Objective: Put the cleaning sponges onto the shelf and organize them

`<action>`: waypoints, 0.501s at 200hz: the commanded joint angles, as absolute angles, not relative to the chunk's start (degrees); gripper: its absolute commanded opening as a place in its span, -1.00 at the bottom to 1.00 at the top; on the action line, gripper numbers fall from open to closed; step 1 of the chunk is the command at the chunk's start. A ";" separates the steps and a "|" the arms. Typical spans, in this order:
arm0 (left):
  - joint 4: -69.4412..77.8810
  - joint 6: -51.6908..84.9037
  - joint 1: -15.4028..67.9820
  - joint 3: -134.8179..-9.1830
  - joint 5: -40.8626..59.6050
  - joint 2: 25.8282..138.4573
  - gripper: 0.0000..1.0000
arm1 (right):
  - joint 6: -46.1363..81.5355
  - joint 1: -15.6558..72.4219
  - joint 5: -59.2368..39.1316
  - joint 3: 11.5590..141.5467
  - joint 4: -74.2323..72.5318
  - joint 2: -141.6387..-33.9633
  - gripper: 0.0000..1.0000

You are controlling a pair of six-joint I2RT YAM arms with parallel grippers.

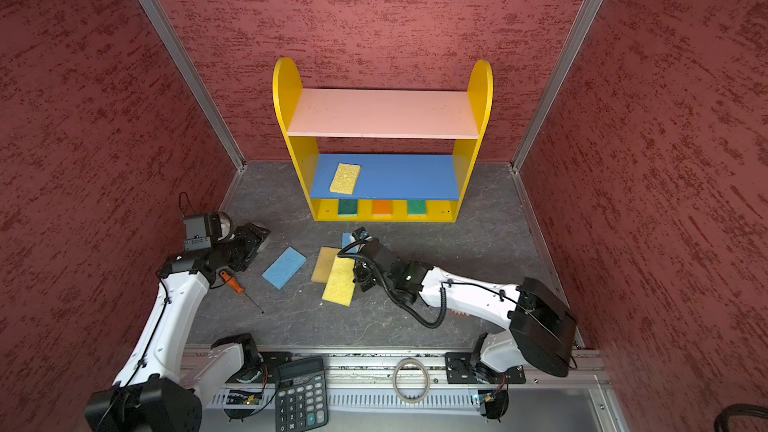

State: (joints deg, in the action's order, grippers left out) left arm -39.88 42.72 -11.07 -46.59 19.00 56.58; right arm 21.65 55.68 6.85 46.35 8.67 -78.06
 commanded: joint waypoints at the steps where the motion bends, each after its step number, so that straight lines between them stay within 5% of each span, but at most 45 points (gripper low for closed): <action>1: -35.14 44.44 -9.95 -45.74 18.95 58.62 0.52 | 27.12 49.96 8.16 40.69 9.05 -73.45 -0.99; 37: -34.70 44.06 -7.13 -46.67 16.55 61.12 0.51 | 31.40 42.17 10.97 38.11 14.13 -73.28 -0.96; 100: -35.19 42.67 -2.14 -48.73 14.55 62.67 0.51 | 32.84 37.29 9.27 43.92 15.35 -88.24 -0.96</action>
State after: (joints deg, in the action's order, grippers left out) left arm -35.16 44.14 -5.02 -46.41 16.80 62.57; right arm 31.16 38.30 9.19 40.14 13.74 -84.38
